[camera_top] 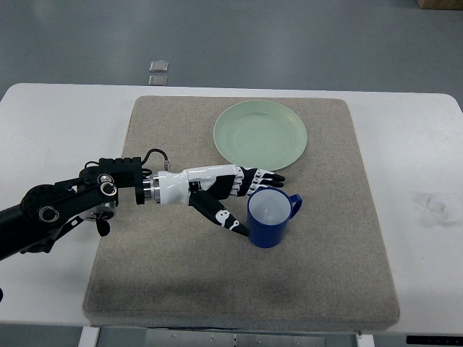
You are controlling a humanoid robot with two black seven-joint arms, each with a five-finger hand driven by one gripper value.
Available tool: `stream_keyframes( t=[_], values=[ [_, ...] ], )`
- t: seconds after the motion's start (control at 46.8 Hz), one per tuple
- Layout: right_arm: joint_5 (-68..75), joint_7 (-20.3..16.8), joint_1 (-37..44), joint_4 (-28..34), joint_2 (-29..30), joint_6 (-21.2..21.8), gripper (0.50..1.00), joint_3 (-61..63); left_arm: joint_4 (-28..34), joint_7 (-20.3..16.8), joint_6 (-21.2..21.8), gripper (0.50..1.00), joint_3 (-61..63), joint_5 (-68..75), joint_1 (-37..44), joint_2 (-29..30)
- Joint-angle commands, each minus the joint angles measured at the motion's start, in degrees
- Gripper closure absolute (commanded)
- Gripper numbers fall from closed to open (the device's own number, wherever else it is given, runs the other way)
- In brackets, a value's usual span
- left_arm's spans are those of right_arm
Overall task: Place cup left of plate with left hand
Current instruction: 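Close the left hand's fingers around the blue mug's body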
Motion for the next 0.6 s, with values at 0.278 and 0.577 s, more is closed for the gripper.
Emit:
stream_keyframes(
  t=[0.278,0.577],
  values=[
    [0.00,0.05,0.00,0.00,0.00,0.00,0.568,0.00,1.14,0.00,0.02,0.506,0.53,-0.08,0.18,-1.49],
    [0.00,-0.04,0.00,0.00,0.00,0.00,0.568,0.00,1.23,0.09,0.02,0.508,0.62,-0.08,0.09,-1.76]
  ],
)
